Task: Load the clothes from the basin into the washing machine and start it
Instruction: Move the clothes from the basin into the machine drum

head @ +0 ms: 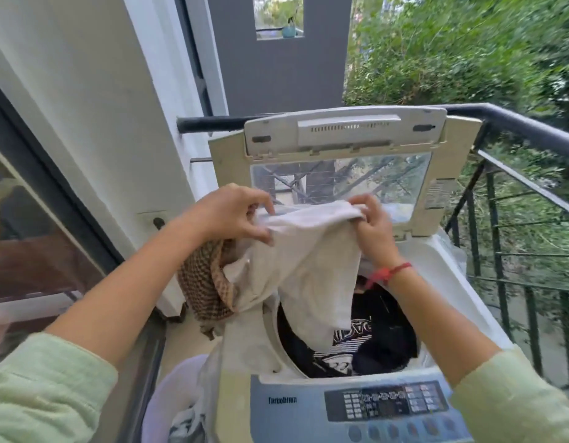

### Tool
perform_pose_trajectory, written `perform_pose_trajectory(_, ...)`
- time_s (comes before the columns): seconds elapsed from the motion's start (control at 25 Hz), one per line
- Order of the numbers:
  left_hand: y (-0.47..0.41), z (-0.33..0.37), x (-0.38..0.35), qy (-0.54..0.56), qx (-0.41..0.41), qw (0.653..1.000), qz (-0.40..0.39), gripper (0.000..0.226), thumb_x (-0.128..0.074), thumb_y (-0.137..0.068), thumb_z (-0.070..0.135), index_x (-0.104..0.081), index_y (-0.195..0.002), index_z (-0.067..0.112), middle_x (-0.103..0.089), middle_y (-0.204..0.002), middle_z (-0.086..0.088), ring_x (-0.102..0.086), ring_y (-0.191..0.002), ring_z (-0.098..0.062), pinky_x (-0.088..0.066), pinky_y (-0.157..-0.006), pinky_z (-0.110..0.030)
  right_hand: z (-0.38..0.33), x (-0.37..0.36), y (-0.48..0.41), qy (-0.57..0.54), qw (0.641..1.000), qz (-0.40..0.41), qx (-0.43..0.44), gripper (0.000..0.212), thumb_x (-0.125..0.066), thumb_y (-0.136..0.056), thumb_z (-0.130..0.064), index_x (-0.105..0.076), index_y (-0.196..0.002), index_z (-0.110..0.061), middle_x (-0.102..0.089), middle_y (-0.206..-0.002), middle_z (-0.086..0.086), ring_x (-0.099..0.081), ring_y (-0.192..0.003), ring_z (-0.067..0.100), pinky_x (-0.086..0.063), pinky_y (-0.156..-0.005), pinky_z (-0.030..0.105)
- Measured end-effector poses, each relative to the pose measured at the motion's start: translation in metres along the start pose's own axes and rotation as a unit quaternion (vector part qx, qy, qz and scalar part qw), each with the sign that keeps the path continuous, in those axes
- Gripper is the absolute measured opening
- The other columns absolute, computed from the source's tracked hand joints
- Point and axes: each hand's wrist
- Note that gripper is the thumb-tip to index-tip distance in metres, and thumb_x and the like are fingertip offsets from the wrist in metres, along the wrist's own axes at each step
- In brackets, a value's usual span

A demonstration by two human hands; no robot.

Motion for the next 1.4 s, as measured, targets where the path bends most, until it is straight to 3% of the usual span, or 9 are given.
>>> perform_pose_trajectory(0.24,-0.025,-0.008,-0.027,0.021,0.019,0.999,0.018,0.015,-0.049,-0.095,0.030,-0.051,-0.088,0.017,-0.052,-0.084,0.002,-0.052,-0.079,-0.019,-0.037,-0.065,-0.032,-0.005,0.050,-0.008,-0.038,0.995,-0.046,-0.079,0.019,-0.048,-0.082,-0.010,-0.066,-0.087,-0.006,-0.063,-0.076,0.005,-0.057,-0.072,0.016,-0.045,-0.067,0.028)
perform_pose_trajectory(0.36,-0.035,0.006,-0.035,0.246,0.056,0.964,0.082,0.017,-0.039,-0.100,0.021,-0.045,-0.086,0.014,-0.048,-0.078,0.002,-0.044,-0.071,-0.012,-0.035,-0.063,-0.024,-0.015,0.068,-0.003,0.161,0.982,-0.024,0.100,0.031,-0.046,-0.082,-0.032,-0.059,-0.093,-0.006,-0.055,-0.069,0.009,-0.051,-0.062,0.020,-0.038,-0.058,0.029)
perform_pose_trajectory(0.44,-0.042,0.016,-0.035,0.286,0.042,0.947,0.138,0.017,-0.040,-0.099,0.024,-0.044,-0.084,0.017,-0.045,-0.073,0.007,-0.043,-0.066,-0.005,-0.034,-0.063,-0.029,-0.017,0.081,0.005,0.388,0.882,-0.039,0.264,0.046,-0.051,-0.081,-0.054,-0.054,-0.104,-0.014,-0.052,-0.065,-0.003,-0.048,-0.051,0.013,-0.036,-0.050,0.023)
perform_pose_trajectory(0.6,-0.044,0.025,-0.040,-0.062,-0.113,0.978,0.166,0.058,-0.066,-0.070,0.066,-0.055,-0.102,0.019,-0.057,-0.063,0.005,-0.054,-0.053,-0.015,-0.042,-0.051,-0.028,0.018,0.099,0.006,0.562,0.768,-0.043,0.303,0.059,-0.065,-0.081,-0.026,-0.037,-0.132,-0.019,-0.057,-0.092,0.011,-0.059,-0.059,0.026,-0.049,-0.046,0.032)
perform_pose_trajectory(0.72,-0.044,0.024,-0.064,-0.221,-0.118,0.956,0.155,0.037,-0.076,-0.070,0.042,-0.064,-0.093,0.016,-0.069,-0.079,-0.004,-0.068,-0.069,-0.028,-0.047,-0.051,-0.033,0.055,0.125,0.004,0.590,0.724,-0.061,0.352,0.060,-0.037,-0.075,0.005,-0.047,-0.130,-0.016,-0.057,-0.098,0.015,-0.058,-0.066,0.028,-0.053,-0.050,0.038)
perform_pose_trajectory(0.88,-0.055,0.031,-0.076,-0.187,-0.038,0.972,0.134,0.017,-0.064,-0.080,0.022,-0.056,-0.093,0.013,-0.058,-0.093,-0.009,-0.063,-0.072,-0.037,-0.038,-0.052,-0.034,0.088,0.136,0.013,0.512,0.847,-0.124,0.073,0.059,-0.044,-0.074,0.013,-0.062,-0.118,-0.022,-0.065,-0.104,0.008,-0.062,-0.088,0.029,-0.048,-0.064,0.028)
perform_pose_trajectory(1.0,-0.086,0.041,-0.053,-0.175,-0.034,0.970,0.163,0.018,-0.058,-0.082,0.015,-0.055,-0.099,0.014,-0.060,-0.098,-0.010,-0.063,-0.080,-0.039,-0.043,-0.057,-0.040,0.073,0.134,-0.021,0.296,0.947,-0.006,-0.128,0.032,-0.047,-0.090,0.002,-0.067,-0.113,-0.010,-0.064,-0.088,0.007,-0.059,-0.082,0.024,-0.042,-0.057,0.021)
perform_pose_trajectory(1.24,-0.125,0.055,0.011,-0.117,0.000,0.920,0.375,0.015,-0.052,-0.086,0.020,-0.055,-0.099,0.014,-0.062,-0.091,-0.010,-0.061,-0.077,-0.038,-0.042,-0.057,-0.038,-0.036,0.154,-0.083,0.129,0.955,0.226,0.142,0.041,-0.043,-0.074,0.005,-0.069,-0.098,-0.017,-0.068,-0.089,-0.004,-0.061,-0.086,0.008,-0.047,-0.076,0.022)
perform_pose_trajectory(1.4,-0.084,0.035,-0.044,-0.062,-0.037,0.979,0.192,0.022,-0.057,-0.082,0.035,-0.058,-0.098,0.020,-0.064,-0.092,0.000,-0.062,-0.086,-0.028,-0.050,-0.063,-0.036,-0.005,0.159,-0.047,0.211,0.973,0.023,0.096,0.037,-0.043,-0.080,0.003,-0.066,-0.104,-0.013,-0.065,-0.092,-0.005,-0.059,-0.086,-0.001,-0.043,-0.073,0.015)
Point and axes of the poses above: each hand's wrist, its own y-axis away from the middle knuckle, its own x-axis out of the back of the hand, z = x × y
